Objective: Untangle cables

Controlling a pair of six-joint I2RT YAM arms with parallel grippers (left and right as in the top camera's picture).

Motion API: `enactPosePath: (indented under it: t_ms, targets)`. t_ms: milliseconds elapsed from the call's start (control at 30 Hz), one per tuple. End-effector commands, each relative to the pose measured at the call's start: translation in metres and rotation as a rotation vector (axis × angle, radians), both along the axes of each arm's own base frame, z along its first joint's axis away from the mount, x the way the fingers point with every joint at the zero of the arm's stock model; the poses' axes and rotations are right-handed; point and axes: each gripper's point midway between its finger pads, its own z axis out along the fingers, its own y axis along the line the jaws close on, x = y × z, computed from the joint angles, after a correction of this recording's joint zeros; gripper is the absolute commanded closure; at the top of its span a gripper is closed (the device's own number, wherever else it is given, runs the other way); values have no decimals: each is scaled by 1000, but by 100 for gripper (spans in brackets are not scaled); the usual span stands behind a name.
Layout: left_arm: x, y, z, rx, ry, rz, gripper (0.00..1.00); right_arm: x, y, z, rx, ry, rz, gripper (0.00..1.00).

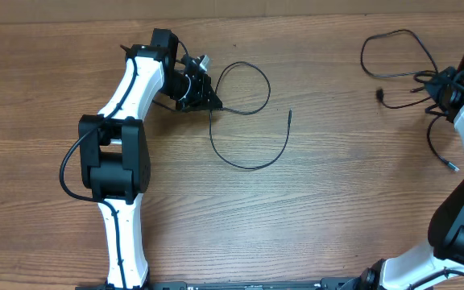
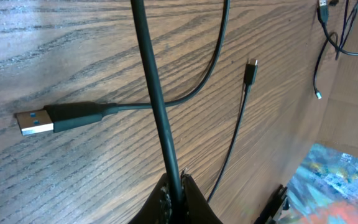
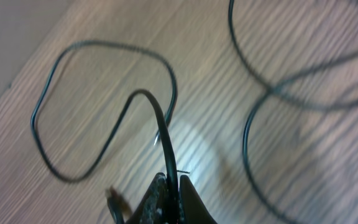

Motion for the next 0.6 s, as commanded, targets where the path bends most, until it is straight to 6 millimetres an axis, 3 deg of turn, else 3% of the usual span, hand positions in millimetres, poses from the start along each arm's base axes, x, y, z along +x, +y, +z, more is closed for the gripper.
enactPosePath:
  t_ms: [0, 333, 500, 533, 567]
  targets:
    - [5, -4, 17, -4, -9, 31, 94, 7, -20, -14, -120, 62, 33, 96]
    - [5, -4, 17, -6, 37, 76, 93, 24, -25, -101, -89, 135, 48, 96]
    - [5, -4, 18, -8, 71, 110, 93, 35, -22, -117, -64, 104, 70, 96]
    - [5, -4, 18, -8, 74, 113, 93, 37, -21, -116, -64, 97, 73, 85]
    - [5, -5, 18, -9, 74, 113, 93, 38, -21, -115, -64, 88, 75, 68]
